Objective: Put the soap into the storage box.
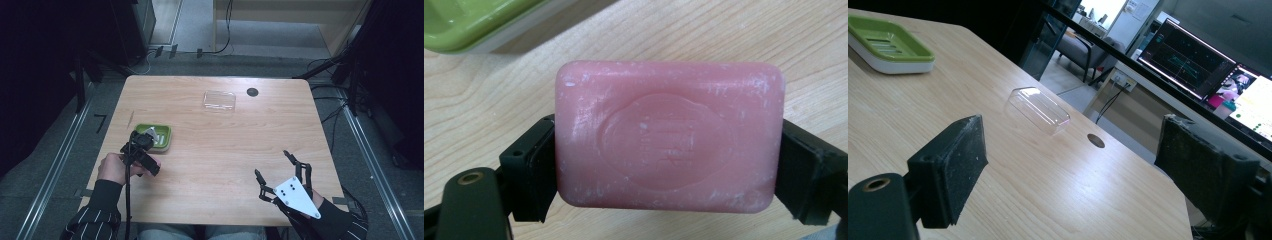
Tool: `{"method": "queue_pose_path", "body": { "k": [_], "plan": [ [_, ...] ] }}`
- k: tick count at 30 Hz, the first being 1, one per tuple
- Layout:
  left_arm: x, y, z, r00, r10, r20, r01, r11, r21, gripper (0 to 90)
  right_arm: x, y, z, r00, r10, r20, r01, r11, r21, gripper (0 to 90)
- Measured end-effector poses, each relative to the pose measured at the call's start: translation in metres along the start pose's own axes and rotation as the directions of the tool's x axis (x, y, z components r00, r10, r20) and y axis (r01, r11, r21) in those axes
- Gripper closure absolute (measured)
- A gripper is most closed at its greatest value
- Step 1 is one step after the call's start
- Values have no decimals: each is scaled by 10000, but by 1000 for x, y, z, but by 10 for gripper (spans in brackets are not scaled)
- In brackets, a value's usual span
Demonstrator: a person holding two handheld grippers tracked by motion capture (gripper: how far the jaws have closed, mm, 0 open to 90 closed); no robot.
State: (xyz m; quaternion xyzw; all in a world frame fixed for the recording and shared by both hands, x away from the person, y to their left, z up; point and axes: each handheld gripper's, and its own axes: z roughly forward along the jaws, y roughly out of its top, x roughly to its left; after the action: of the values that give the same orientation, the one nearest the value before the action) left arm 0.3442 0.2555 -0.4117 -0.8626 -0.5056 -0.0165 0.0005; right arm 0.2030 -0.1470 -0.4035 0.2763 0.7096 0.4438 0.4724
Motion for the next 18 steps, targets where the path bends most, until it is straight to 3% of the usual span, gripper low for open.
{"method": "queue_pose_path", "body": {
  "k": [18],
  "plan": [
    [7, 12, -15, 10000, 30, -49, -32, 9994, -348, 140, 0, 0, 1, 10000, 0, 0, 0, 10000, 18, 132]
  ]
}}
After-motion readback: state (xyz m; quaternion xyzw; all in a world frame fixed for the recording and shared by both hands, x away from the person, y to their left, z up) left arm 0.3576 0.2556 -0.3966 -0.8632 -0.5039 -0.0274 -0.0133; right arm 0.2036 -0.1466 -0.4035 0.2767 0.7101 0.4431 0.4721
